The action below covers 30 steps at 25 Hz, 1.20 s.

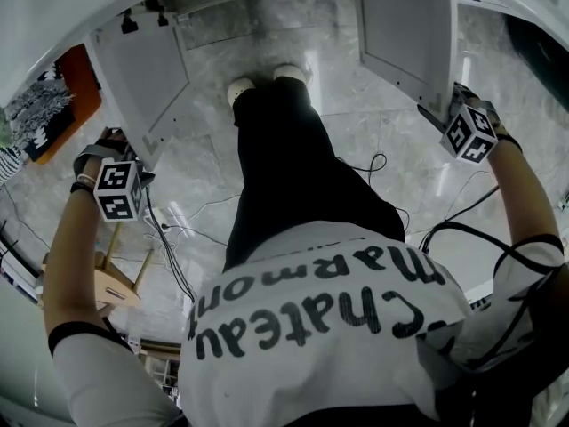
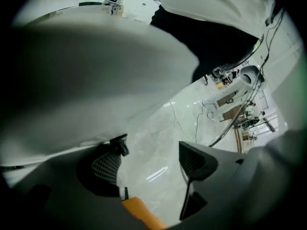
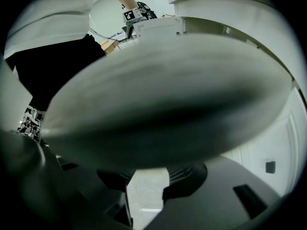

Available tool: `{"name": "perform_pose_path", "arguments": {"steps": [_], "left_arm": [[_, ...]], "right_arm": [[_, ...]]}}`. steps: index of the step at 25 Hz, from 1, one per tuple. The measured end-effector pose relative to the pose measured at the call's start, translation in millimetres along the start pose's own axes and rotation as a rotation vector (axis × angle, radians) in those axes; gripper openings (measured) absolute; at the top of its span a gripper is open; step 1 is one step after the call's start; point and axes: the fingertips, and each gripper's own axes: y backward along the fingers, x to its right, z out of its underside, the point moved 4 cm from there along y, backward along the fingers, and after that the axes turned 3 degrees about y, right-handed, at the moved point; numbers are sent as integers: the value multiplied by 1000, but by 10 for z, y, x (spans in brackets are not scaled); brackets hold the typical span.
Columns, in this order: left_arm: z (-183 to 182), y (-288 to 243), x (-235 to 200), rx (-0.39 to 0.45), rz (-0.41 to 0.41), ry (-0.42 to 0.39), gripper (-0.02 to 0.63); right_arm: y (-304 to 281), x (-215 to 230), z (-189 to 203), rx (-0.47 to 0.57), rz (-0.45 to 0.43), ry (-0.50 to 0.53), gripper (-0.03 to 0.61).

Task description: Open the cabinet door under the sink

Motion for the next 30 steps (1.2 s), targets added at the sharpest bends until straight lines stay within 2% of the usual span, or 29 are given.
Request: {"name": "perform_pose_path", "arguments": {"steps": [5,13,16,18,22,26,30], "left_arm": [[86,3,39,-35,47,-63,354],[159,-6,2,-58,25,-102,354],[222,10,9,-85,27,-86,354],[279,21,12,-106,30,-74,354],[344,28,9,-134,36,-33,354],[314,46,-32,-112,4,27,354],[247,60,-79,-97,-31,107,354]], "right_arm": [[1,31,38,2,-15,7,141],[4,71,53,-1,-33,24,133],[11,51,47,-10,-64,34,133],[13,42,43,-20,-90,53,156],[37,29,98,-97,-117,136,162],[27,30,61,-145,-122,167,163],[53,27,90,-196,-126,144,163]]}}
